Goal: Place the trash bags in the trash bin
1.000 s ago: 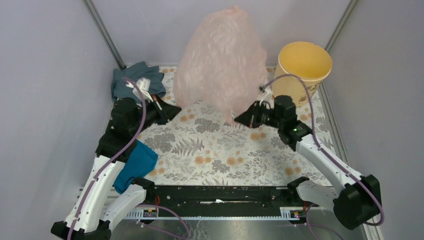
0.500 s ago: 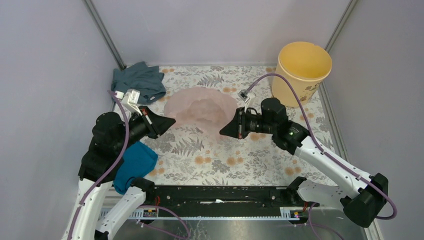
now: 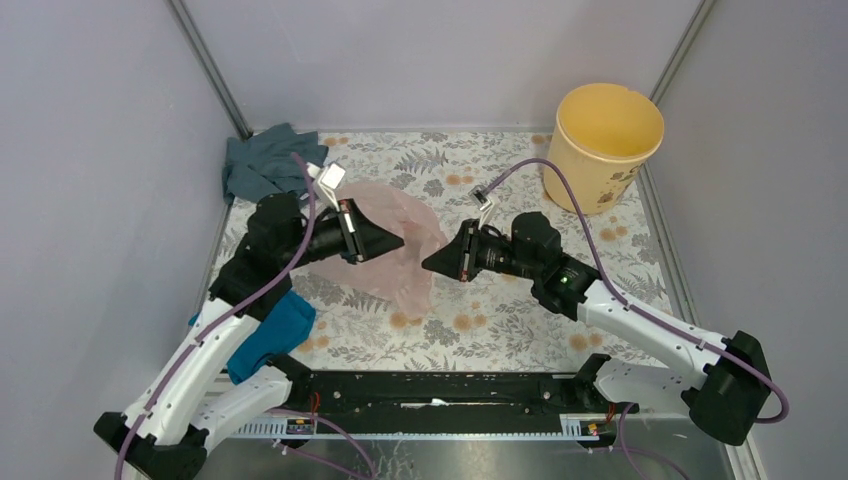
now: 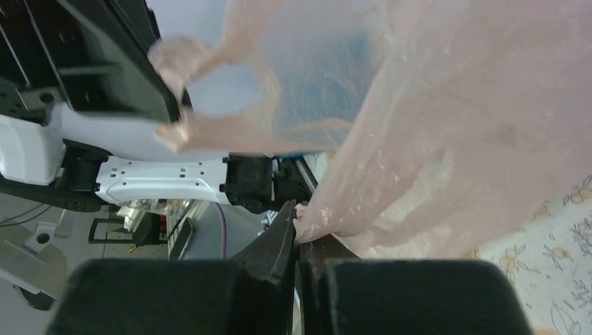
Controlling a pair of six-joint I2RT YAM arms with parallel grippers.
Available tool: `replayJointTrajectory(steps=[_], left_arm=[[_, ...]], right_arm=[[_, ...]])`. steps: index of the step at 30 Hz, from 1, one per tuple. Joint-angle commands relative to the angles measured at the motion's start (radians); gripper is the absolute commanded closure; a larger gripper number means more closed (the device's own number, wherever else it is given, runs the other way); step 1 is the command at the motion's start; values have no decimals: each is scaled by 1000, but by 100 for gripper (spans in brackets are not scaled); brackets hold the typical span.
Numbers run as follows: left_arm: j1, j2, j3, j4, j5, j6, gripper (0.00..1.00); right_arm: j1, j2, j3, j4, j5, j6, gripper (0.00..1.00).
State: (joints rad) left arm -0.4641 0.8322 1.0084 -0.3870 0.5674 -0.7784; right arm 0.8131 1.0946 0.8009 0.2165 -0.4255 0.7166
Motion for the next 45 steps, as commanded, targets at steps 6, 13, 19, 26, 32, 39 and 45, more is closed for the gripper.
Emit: replayJointTrajectory(steps=[6, 13, 19, 26, 32, 39, 45], left_arm=[[-67, 153, 23, 173, -2, 8, 100], [-67, 209, 41, 174, -3, -16, 100], [-66, 206, 38, 185, -5, -49, 100], [-66, 227, 39, 182, 11, -68, 100], [-67, 232, 57, 186, 25, -65, 100], [-65, 250, 137, 84, 13, 41, 77], [-64, 148, 179, -33, -191, 190, 1]], right_arm=[[11, 15, 79, 99, 123, -129, 88], [11, 32, 116, 59, 117, -254, 68], [12, 38, 102, 64, 96, -294, 51], [12, 57, 93, 74, 106, -294, 36], [12, 105, 111, 118, 90, -266, 37], [13, 130, 104, 178, 152, -174, 95], [12, 81, 86, 164, 359, 89, 100]])
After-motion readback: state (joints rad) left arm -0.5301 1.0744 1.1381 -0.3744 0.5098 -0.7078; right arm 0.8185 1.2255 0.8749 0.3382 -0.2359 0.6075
